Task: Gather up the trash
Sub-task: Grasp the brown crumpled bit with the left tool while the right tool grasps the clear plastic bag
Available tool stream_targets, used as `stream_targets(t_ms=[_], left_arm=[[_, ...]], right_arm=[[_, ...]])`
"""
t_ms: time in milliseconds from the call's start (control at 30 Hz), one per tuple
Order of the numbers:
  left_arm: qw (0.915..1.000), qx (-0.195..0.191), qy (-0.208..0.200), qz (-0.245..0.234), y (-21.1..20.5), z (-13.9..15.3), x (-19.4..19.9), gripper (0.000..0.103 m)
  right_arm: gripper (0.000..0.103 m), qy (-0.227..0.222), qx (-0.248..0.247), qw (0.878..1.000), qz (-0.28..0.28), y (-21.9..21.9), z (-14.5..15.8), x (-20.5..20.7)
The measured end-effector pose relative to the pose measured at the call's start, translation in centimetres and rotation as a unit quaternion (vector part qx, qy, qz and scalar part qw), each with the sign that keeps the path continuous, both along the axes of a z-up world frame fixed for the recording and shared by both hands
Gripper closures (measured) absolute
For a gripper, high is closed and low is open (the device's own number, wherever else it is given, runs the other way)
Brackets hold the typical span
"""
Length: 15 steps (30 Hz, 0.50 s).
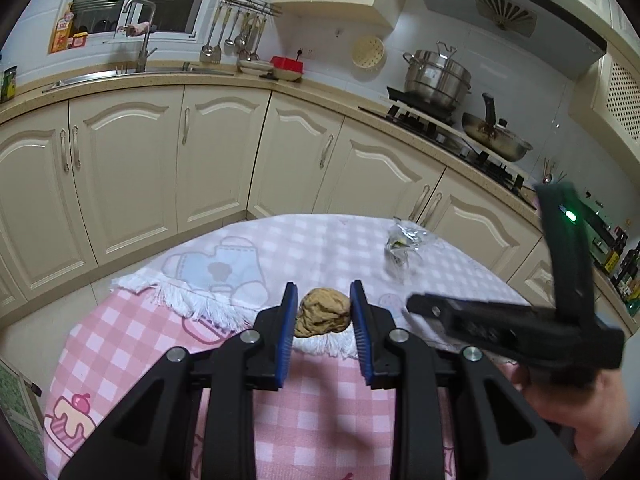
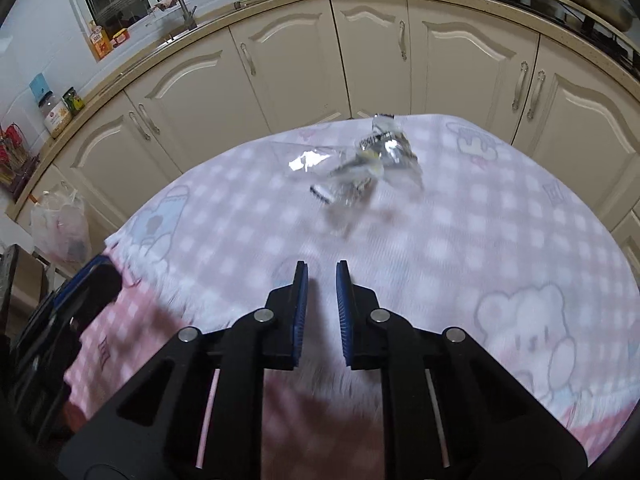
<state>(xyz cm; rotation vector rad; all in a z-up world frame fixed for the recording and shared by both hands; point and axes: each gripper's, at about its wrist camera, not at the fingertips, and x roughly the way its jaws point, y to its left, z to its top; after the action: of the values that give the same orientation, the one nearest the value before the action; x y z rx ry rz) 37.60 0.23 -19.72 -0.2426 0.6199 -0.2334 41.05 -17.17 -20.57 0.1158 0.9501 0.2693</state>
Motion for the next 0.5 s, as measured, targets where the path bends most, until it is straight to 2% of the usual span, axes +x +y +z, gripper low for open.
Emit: stream_targets(t_ms=[100, 133, 167, 200, 300, 400, 500], left_arm=[[1.0000, 0.000, 0.000, 0.001, 0.0, 0.1, -0.1, 0.077], [1.0000, -0.001, 0.000, 0.001, 0.0, 0.0, -0.1, 0.077], [1.0000, -0.002, -0.001, 0.001, 0.1, 0.0, -0.1, 0.077], [1.0000, -0.003, -0.002, 0.001, 0.1, 0.0, -0.1, 0.077], [1.0000, -0.006, -0.003, 0.003, 0.3, 0.0, -0.2, 0.077], [1.0000, -0.001, -0.005, 0.006, 0.3, 0.2, 0.1, 0.077], [0.9998, 0.009, -0.013, 0.012, 0.4, 0.4, 0.1, 0.077]], right_arm=[[0.085, 0.001, 0.000, 1.000, -0.013, -0.5, 0.4, -1.0], [0.075, -0.001, -0.002, 1.000, -0.024, -0.8, 0.7, -0.9], [0.033, -0.012, -0.005, 0.999, -0.042, -1.2, 1.1, -0.8], [0.021, -0.029, -0.006, 0.998, -0.053, -1.5, 1.5, -0.7], [0.020, -0.032, -0.006, 0.998, -0.056, -1.4, 1.8, 1.1], [0.020, -0.027, -0.030, 0.998, -0.051, -0.1, 0.9, 3.4], [0.021, -0.017, -0.024, 0.998, -0.063, 0.8, -0.3, 6.1]])
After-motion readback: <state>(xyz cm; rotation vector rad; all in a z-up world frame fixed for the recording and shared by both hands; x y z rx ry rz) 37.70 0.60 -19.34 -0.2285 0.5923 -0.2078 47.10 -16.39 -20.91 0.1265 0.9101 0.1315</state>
